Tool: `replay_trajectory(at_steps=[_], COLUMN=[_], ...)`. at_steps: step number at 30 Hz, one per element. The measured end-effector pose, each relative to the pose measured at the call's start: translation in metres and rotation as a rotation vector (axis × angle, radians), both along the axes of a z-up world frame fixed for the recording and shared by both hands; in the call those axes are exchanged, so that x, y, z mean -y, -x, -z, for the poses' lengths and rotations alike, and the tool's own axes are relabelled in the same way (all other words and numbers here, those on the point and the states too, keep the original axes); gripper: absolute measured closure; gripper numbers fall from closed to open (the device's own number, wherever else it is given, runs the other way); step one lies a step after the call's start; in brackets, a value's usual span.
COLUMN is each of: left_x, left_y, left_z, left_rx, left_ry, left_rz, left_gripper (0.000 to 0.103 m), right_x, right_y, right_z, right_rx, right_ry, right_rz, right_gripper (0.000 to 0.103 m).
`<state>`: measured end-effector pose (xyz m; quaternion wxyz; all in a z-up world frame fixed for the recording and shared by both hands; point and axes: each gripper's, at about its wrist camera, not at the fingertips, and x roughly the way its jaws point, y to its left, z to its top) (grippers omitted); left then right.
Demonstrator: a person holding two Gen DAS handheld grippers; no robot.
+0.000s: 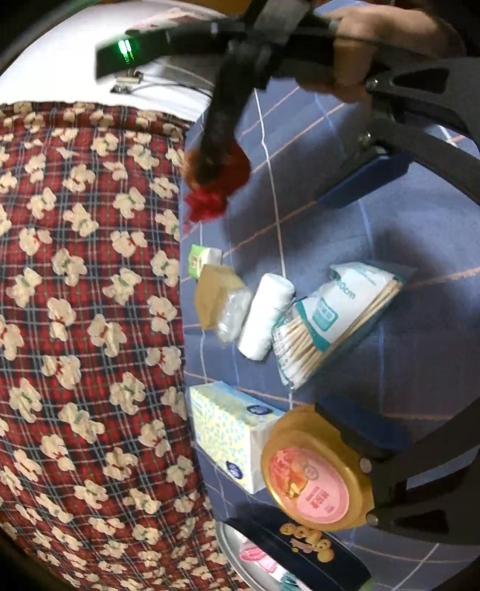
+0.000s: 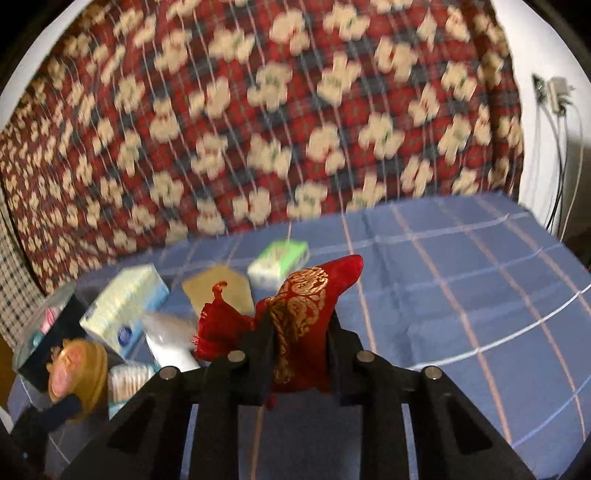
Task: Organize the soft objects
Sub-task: 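Grasp the red satin pouch with the right tool while the left tool grasps the cotton-swab pack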
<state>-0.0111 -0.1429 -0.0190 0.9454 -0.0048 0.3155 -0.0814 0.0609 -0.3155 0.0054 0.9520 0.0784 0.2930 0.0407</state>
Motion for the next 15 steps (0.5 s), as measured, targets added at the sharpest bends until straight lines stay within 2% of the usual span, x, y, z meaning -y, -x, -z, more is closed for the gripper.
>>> replay_trajectory(at_steps=[7, 11, 14, 15], left_x=[0.011, 0.012, 0.011, 0.012], left_y=[-0.021, -0.032, -0.043, -0.043], left_z=[0.014, 0.021, 0.032, 0.03], left_rx=[-0.118, -0.177, -0.255, -0.244], left_ry=[0.03, 0.059, 0.09, 0.081], left_rz=[-0.081, -0.151, -0.173, -0.174], left_gripper=[0.007, 0.01, 0.01, 0.01], right_x=[0.0, 0.004, 0.009, 0.011], right_y=[0.018, 0.017, 0.015, 0.014], right_z=[-0.022, -0.023, -0.02, -0.019], right_rx=[0.154, 0.153, 0.133, 0.127], right_ry=[0.022, 0.011, -0.03, -0.041], right_rz=[0.033, 0.039, 0.042, 0.044], right_gripper=[0.077, 0.077, 0.077, 0.077])
